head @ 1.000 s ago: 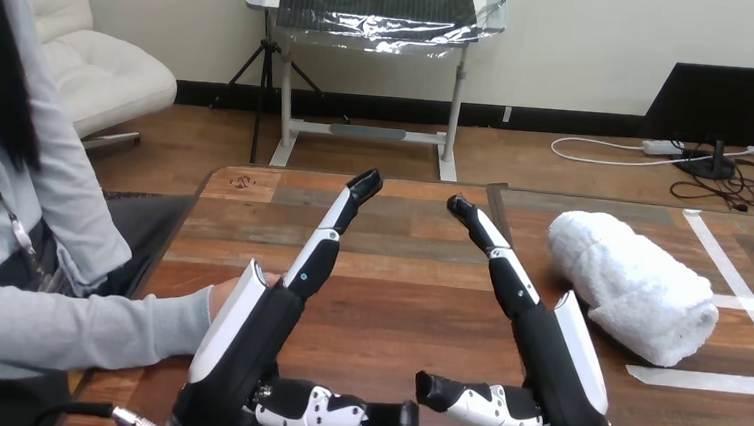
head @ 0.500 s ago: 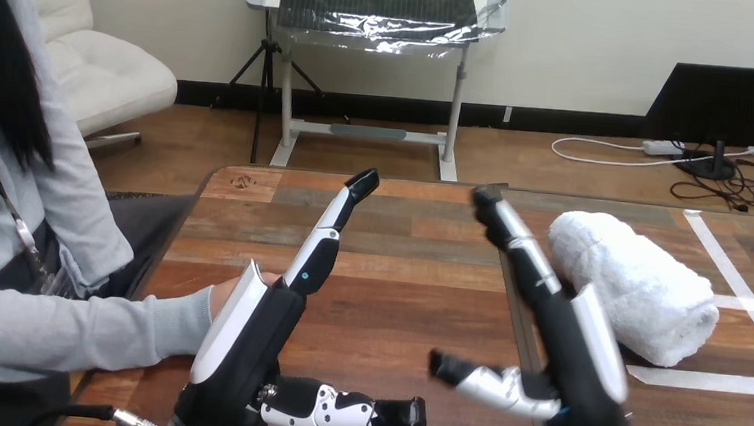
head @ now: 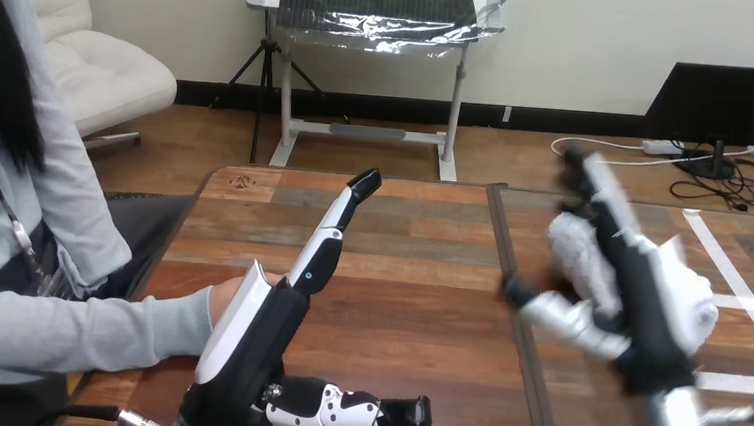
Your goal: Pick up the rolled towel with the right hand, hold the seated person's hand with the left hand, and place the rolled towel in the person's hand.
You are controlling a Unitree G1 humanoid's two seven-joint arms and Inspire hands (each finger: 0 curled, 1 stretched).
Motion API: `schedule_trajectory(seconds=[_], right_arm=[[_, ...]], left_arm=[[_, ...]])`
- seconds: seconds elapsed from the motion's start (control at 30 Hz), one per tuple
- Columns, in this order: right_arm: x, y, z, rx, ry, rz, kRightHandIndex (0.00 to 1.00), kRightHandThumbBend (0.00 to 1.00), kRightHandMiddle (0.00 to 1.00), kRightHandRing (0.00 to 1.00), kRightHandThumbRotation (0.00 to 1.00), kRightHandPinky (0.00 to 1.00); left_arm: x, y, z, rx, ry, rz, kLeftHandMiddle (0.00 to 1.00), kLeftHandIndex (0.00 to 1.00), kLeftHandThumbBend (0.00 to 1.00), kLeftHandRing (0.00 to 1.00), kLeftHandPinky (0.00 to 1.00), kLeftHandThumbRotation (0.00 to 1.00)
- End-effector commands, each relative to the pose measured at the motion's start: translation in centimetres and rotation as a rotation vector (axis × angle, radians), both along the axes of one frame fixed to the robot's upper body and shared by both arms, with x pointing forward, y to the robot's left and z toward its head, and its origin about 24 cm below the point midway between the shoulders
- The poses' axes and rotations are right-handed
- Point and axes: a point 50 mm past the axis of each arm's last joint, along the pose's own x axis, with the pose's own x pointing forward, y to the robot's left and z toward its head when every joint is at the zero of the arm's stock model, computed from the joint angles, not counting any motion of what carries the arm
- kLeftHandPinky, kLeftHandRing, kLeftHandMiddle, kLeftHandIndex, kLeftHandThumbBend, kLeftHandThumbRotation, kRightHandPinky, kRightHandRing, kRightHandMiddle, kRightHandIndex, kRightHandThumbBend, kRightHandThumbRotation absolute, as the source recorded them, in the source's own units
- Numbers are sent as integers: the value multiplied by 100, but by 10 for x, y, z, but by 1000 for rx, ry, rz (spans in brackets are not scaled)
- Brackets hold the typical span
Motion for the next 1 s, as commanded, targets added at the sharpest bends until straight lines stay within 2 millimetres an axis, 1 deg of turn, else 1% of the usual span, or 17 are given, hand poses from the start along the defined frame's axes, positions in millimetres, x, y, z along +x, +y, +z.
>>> schedule_trajectory(seconds=[0.0,0.17,0.4,0.6,0.97], right_arm=[[30,-9,48,24,-134,0,96,100,97,96,59,90],[39,-20,57,45,-102,-19,96,100,98,98,56,94],[52,-34,68,-3,-51,-76,96,100,98,97,56,95],[61,-43,73,-27,-5,-117,95,100,98,97,56,94],[76,-53,75,-76,55,-181,96,100,95,95,55,89]], left_arm=[[10,-4,10,-3,-50,-17,100,100,100,100,100,44],[10,-5,10,-8,-48,-20,100,100,100,100,100,44],[9,-6,10,-13,-42,-32,100,100,100,100,100,44],[8,-6,9,-15,-41,-32,100,100,100,100,100,44],[7,-6,8,-16,-40,-38,100,100,100,100,100,47]])
